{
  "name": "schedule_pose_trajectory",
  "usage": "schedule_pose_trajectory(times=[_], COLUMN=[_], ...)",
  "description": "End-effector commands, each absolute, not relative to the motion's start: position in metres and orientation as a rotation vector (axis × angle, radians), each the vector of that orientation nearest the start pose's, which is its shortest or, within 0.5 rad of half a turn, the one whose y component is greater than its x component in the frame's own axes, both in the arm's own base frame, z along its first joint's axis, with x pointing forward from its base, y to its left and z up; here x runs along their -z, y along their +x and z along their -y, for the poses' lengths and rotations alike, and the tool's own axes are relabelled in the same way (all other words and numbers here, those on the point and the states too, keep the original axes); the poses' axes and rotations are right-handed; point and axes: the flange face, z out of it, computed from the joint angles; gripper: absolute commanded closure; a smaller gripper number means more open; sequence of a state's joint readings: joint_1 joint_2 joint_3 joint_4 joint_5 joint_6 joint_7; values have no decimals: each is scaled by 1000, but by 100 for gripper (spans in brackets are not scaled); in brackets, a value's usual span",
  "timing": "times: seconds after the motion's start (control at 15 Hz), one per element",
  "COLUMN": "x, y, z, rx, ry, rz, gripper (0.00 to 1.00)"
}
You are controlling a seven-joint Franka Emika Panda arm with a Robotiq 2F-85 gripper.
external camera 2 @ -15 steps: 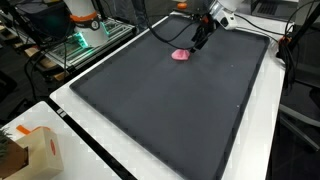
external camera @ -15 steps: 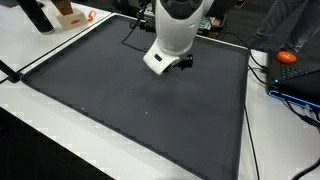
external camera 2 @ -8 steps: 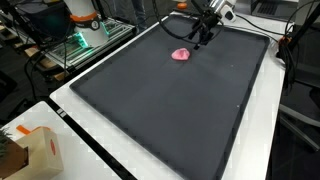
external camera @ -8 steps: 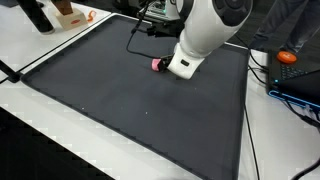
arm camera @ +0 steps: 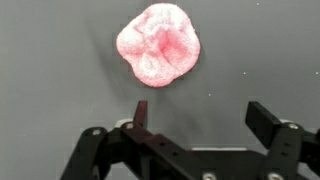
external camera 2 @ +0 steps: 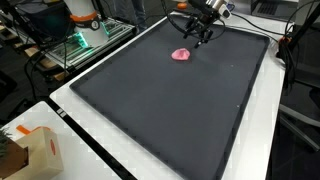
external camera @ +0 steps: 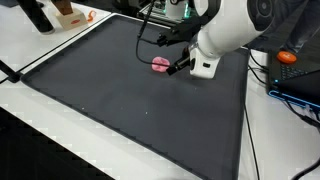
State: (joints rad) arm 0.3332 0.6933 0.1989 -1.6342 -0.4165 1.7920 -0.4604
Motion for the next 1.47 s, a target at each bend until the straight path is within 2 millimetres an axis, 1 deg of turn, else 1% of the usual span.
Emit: schedule_pose_trajectory(times=[0.0, 0.4, 0.73, 1.07, 1.4], x=[-191, -189, -189, -191, -193], y=[538, 515, 503, 500, 507], z=[-279, -282, -283, -282, -281], rx=[-915, -975, -989, -981, -950], ry=[-2607, -2466, -2403, -2380, -2402], rz=[1998, 2155, 2232, 2279, 2283], gripper=[0, 0, 0, 0, 0])
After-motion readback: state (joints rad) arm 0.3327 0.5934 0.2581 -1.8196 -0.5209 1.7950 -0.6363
